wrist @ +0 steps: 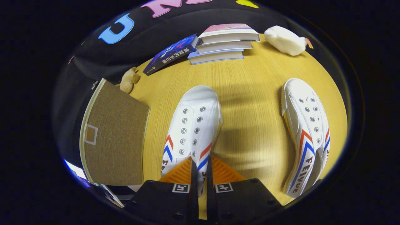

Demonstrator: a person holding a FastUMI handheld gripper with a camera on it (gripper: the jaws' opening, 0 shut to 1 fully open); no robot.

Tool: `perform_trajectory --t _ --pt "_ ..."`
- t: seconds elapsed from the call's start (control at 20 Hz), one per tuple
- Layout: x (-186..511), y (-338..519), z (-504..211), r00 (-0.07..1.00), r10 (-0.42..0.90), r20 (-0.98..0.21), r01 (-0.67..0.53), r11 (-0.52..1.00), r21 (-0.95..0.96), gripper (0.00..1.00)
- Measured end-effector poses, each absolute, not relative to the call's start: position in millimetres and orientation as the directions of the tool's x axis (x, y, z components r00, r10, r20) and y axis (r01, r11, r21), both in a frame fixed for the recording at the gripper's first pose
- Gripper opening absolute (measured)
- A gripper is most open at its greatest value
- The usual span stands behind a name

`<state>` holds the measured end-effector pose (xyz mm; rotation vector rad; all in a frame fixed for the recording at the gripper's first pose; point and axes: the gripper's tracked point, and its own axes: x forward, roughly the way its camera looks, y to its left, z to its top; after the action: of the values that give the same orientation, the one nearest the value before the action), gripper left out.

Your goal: Open the storage box then place both shoes into the box .Put the left shoe in first, then the right shoe, with the right side of both shoes facing outward in a uniform manner.

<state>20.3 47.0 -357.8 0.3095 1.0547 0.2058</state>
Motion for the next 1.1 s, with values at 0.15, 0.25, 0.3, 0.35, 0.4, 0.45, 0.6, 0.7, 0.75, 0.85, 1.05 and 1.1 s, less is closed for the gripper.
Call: perform_trajectory --t 0.15,0.25,0.3,0.35,0.4,0.45,0.6,0.7,0.75,0.85,1.05,1.1 --pt "20.3 46.8 -356.9 0.493 0.324 -0.808 -0.023 0.933 0.36 0.06" --pt "20.6 46.2 -351.7 0.508 0.312 -0.803 -0.011 0.934 0.356 0.06" --pt "19.3 46.8 -347.8 0.514 0.31 -0.8 -0.007 0.934 0.357 0.06" --pt "19.1 47.2 -341.6 0.527 0.307 -0.792 -0.001 0.933 0.361 0.06" --pt "18.1 47.7 -332.9 0.539 0.306 -0.785 0.01 0.929 0.369 0.06" --pt "16.6 46.9 -322.5 0.552 0.305 -0.776 0.021 0.925 0.378 0.06" --pt "13.3 43.6 -279.5 0.598 0.291 -0.747 0.032 0.922 0.385 0.06" --pt "9.3 44.2 -245.5 0.627 0.285 -0.725 0.03 0.921 0.388 0.06" --pt "7.1 46.4 -228.2 0.639 0.285 -0.715 0.027 0.92 0.391 0.05" --pt "4.2 55.3 -195.0 0.665 0.286 -0.69 0.018 0.917 0.398 0.06" --pt "1.9 96.4 -138.4 0.697 0.335 -0.634 -0.02 0.893 0.449 0.06" --pt "1.4 110.7 -126.3 0.696 0.356 -0.623 -0.031 0.882 0.47 0.06"
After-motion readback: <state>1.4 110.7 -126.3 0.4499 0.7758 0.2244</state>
